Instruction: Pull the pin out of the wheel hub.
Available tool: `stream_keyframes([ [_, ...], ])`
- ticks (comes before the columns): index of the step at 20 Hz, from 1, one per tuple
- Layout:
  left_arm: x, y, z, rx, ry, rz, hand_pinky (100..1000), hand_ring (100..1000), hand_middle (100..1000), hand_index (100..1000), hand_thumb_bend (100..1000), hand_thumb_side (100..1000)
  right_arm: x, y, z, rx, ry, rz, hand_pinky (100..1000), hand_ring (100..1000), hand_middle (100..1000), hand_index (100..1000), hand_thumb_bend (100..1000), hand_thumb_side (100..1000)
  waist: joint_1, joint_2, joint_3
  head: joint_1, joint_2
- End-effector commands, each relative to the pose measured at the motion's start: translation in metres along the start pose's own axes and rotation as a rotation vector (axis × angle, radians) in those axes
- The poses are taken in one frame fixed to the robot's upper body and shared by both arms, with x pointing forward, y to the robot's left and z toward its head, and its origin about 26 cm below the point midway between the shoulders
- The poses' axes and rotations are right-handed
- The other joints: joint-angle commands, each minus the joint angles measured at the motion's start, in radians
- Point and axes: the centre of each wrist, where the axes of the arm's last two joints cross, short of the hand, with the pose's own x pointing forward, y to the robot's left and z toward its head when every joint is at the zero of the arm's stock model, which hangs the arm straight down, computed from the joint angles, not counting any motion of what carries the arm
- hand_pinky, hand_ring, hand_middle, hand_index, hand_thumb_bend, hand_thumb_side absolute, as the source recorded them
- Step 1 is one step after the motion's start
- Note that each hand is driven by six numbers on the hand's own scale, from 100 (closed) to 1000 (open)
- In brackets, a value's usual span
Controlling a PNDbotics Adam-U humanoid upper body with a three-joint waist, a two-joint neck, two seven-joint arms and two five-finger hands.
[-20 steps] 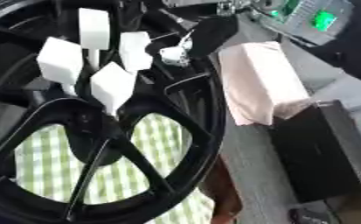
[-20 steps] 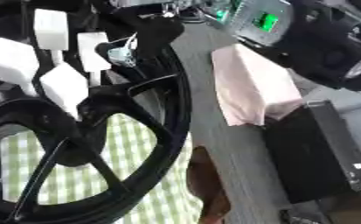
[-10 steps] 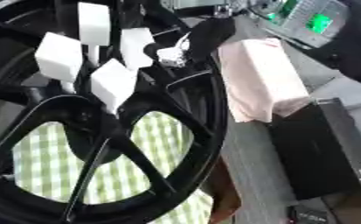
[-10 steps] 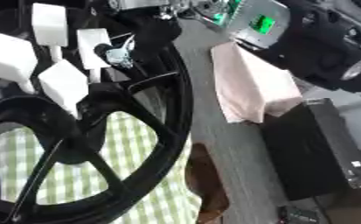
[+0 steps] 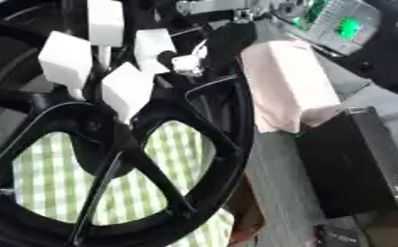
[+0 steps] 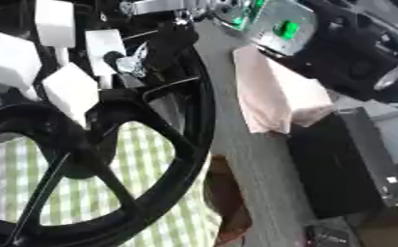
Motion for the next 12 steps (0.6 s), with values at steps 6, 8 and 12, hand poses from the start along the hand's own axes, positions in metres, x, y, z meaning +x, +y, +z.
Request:
stream_keyframes([
  [6,0.0068,0.0005,-0.0046,-0.003,-0.030,-0.002,882,738,641,742,414,662,0.0023,-0.0051,0.0033,0.008,0.029,0.040,944,1000,796,929,100,673,0.007,-0.015,0.002,-0.012,-0.006],
  [8,0.0068,0.0003,-0.0047,-0.002,-0.031,0.000,883,738,641,742,411,663,0.0024,-0.0050,0.0031,0.004,0.032,0.034,932,997,651,851,100,626,0.007,-0.014,0.004,-0.012,-0.008],
  [12,0.0069,0.0003,-0.0049,0.000,-0.031,0.001,883,738,641,742,409,662,0.0035,-0.0067,0.0025,-0.036,0.040,-0.007,916,963,470,703,100,572,0.009,-0.017,0.005,-0.012,-0.013],
])
